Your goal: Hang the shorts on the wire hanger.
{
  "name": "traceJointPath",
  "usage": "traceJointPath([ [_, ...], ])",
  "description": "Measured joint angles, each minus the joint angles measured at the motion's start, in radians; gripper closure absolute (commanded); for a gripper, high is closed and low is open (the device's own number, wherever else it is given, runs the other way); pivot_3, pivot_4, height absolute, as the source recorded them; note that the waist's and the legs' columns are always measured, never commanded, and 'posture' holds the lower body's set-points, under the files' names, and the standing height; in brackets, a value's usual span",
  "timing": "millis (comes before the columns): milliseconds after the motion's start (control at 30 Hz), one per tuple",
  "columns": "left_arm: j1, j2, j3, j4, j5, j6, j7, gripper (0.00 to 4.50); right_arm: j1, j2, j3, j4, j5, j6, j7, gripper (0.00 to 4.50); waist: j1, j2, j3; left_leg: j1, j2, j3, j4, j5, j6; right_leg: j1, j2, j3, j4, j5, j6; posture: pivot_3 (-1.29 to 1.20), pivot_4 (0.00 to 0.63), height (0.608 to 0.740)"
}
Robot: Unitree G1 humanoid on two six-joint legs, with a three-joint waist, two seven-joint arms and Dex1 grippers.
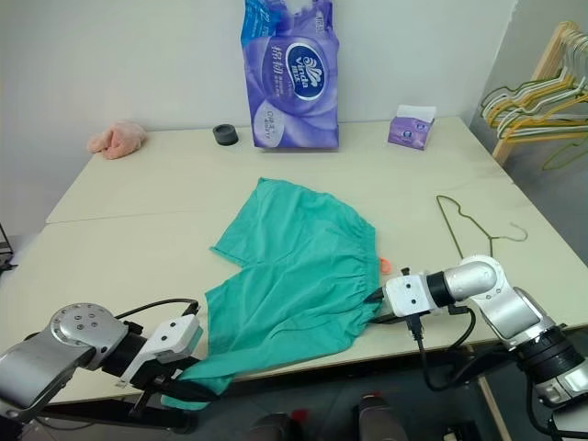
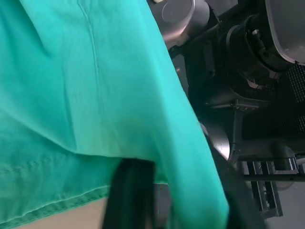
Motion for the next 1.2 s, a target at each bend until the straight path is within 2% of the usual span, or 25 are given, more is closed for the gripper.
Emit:
traceJointPath([
  [133, 0.007, -0.003, 0.011, -0.002, -0.026, -0.005, -0.020, 0.99, 0.043, -0.029, -0.050, -0.093, 0.055, 0.099, 0.013, 0.21, 0.000, 0.000, 0.000, 0.000, 0.000, 0.000, 0.000, 0.000, 0.000, 0.000, 0.000, 0.000, 0.000, 0.000, 0.000, -0.14, 0.110, 0.740],
  [233, 0.002, -0.045, 0.054, -0.027, -0.117, 0.024, -0.026, 0.10, 0.067, -0.031, -0.111, -0.158, 0.150, 0.243, -0.002, 0.20, 0.000, -0.001, 0.000, 0.000, 0.001, 0.000, 0.000, 0.000, 0.000, 0.000, -0.001, 0.000, 0.000, 0.000, 0.001, -0.14, 0.107, 0.740],
  [400, -0.048, -0.082, 0.125, -0.081, -0.274, 0.124, -0.001, 0.10, 0.111, 0.015, -0.307, -0.224, 0.366, 0.528, -0.147, 0.20, 0.002, -0.002, 0.000, -0.001, 0.001, -0.001, 0.000, 0.000, 0.000, 0.000, -0.001, -0.001, 0.000, -0.001, 0.001, -0.15, 0.107, 0.740],
  [533, -0.083, -0.081, 0.146, -0.110, -0.347, 0.195, 0.012, 0.10, 0.126, 0.058, -0.453, -0.223, 0.470, 0.672, -0.283, 0.20, 0.000, -0.001, 0.000, -0.001, 0.000, 0.000, 0.000, 0.000, -0.001, 0.000, -0.001, 0.000, 0.000, -0.001, 0.002, -0.16, 0.107, 0.740],
  [633, -0.048, -0.020, 0.138, -0.118, -0.338, 0.197, -0.039, 0.04, 0.160, 0.062, -0.510, -0.233, 0.490, 0.718, -0.334, 0.20, -0.004, -0.001, 0.000, -0.001, 0.001, 0.000, 0.000, -0.001, -0.001, 0.000, 0.001, 0.000, -0.001, -0.002, 0.001, -0.18, 0.110, 0.740],
  [767, -0.028, 0.019, 0.095, -0.108, -0.239, 0.115, -0.094, 0.04, 0.204, 0.061, -0.514, -0.256, 0.488, 0.733, -0.348, 0.20, -0.006, 0.000, 0.001, 0.000, 0.001, 0.001, -0.001, -0.001, -0.001, 0.000, 0.005, 0.001, -0.001, -0.003, 0.002, -0.18, 0.109, 0.740],
  [867, -0.096, 0.018, 0.045, -0.041, -0.060, -0.072, -0.094, 0.04, 0.209, 0.049, -0.508, -0.274, 0.458, 0.719, -0.339, 0.20, -0.004, 0.000, 0.001, -0.001, 0.001, 0.001, -0.001, -0.001, -0.001, 0.000, 0.006, 0.001, -0.003, -0.003, 0.002, -0.18, 0.110, 0.740],
  [967, -0.187, 0.011, 0.030, 0.006, 0.032, -0.174, -0.082, 0.04, 0.221, 0.044, -0.499, -0.278, 0.435, 0.711, -0.324, 0.20, -0.001, -0.001, 0.001, -0.002, 0.002, 0.001, -0.001, -0.001, -0.001, 0.001, 0.006, 0.001, -0.007, -0.001, 0.003, -0.18, 0.111, 0.740],
  [1067, -0.244, 0.010, 0.059, 0.009, 0.019, -0.161, -0.072, 0.04, 0.222, 0.044, -0.495, -0.278, 0.426, 0.708, -0.323, 0.20, -0.004, -0.001, 0.001, -0.003, 0.002, 0.004, -0.001, -0.002, 0.001, 0.001, 0.005, 0.004, -0.010, 0.000, 0.005, -0.18, 0.113, 0.740],
  [1200, -0.234, 0.040, 0.131, 0.007, -0.041, -0.085, -0.073, 0.04, 0.224, 0.044, -0.496, -0.272, 0.417, 0.702, -0.323, 0.20, -0.017, -0.003, 0.003, -0.003, 0.004, 0.006, 0.000, -0.004, 0.004, 0.000, 0.004, 0.005, -0.010, 0.000, 0.005, -0.16, 0.115, 0.740],
])
